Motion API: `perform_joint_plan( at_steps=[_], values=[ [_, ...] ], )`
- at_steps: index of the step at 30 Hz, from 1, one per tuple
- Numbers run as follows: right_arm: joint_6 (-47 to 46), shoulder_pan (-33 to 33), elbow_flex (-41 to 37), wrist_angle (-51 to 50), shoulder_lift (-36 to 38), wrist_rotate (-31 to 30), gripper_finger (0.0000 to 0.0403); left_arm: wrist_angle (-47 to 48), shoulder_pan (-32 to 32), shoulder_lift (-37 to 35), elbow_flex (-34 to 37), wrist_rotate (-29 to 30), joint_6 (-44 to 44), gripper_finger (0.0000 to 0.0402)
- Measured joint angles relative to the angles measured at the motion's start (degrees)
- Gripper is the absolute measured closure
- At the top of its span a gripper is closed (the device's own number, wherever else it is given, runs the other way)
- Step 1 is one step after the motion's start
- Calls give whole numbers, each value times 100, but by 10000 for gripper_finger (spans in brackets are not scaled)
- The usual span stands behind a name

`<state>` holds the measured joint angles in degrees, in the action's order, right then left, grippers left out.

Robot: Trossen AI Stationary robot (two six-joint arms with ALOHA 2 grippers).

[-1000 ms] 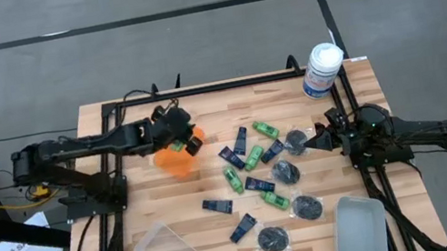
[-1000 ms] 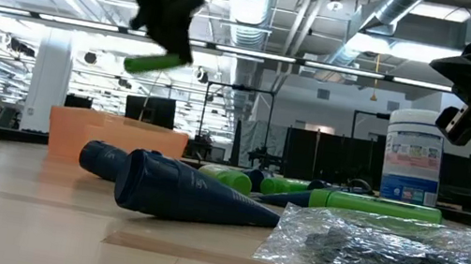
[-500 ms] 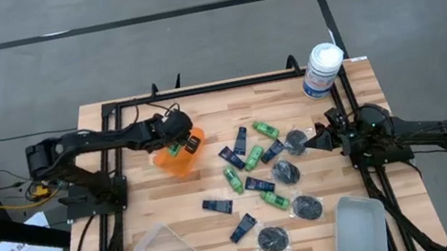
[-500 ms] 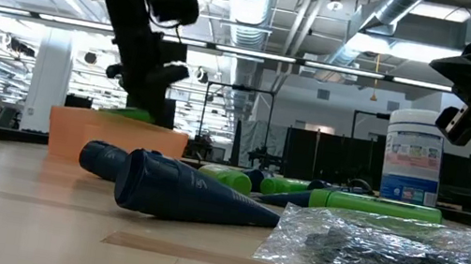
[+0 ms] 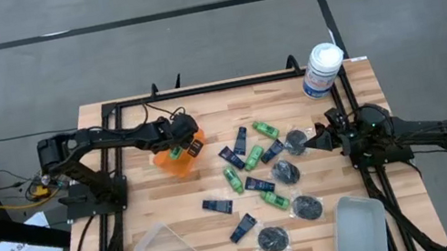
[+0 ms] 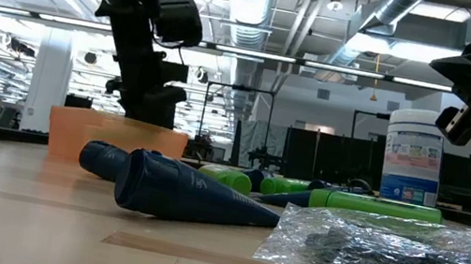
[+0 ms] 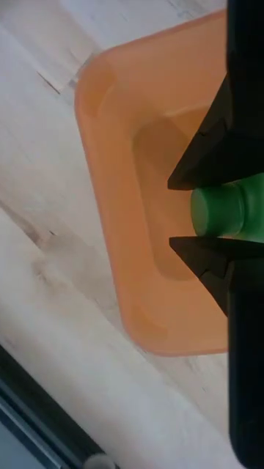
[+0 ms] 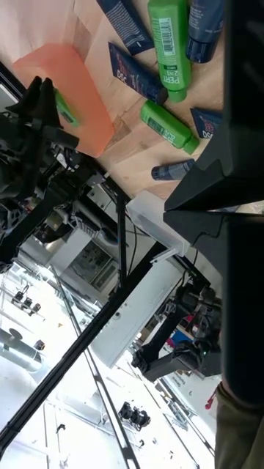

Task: Pick & Place Travel size toiletries
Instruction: Put the green shampoo bottle into the top orange bin

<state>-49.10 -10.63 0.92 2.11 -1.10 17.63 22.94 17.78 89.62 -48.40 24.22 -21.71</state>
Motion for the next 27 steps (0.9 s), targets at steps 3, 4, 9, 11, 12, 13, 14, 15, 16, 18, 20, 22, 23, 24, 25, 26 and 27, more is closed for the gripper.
perform_joint_plan(
  at_steps=[3,4,9,11,12,13,14,15,16,18,20,22,23,24,25,26,27],
  values=[
    [0,-1,-1,1,0,0,403,-71,0,-34,-2,69,123,289],
    [0,0,-1,2,0,0,403,-107,0,-39,-2,-15,251,281],
    [0,0,-1,2,0,0,403,-260,-11,-210,-7,-432,636,210],
    [0,-1,-1,2,0,0,403,-287,-11,-375,-4,-566,636,172],
    [0,0,-1,2,0,0,403,-287,-11,-511,-4,-623,628,154],
    [0,-1,-1,2,-1,0,403,-291,-22,-658,-4,-658,627,137],
    [0,0,-1,2,-2,0,403,-311,-53,-803,-7,-669,627,122],
    [0,0,-1,2,-2,0,403,-315,-86,-979,-7,-673,634,110],
    [0,0,-1,2,0,0,403,-341,-119,-1153,-7,-718,667,101],
    [0,0,-1,2,-2,0,403,-506,-209,-1509,-7,-969,898,95],
    [0,0,-1,3,-2,0,403,-740,-341,-1806,-7,-1228,1231,98],
    [0,-2,-1,4,-2,0,403,-1030,-499,-2025,-7,-1462,1535,106],
    [0,-2,-1,4,-2,0,403,-1168,-586,-2108,-31,-1567,1649,109],
    [-2,-3,-1,4,-2,0,403,-1156,-673,-2177,-75,-1597,1756,111],
    [0,-2,-1,4,-2,0,403,-1151,-785,-2187,-168,-1599,1894,112],
    [0,0,-1,5,-2,0,403,-1201,-897,-2170,-267,-1608,2046,113],
    [-2,-2,-1,9,-2,0,403,-1184,-1002,-2162,-344,-1610,2214,113]
  ],
)
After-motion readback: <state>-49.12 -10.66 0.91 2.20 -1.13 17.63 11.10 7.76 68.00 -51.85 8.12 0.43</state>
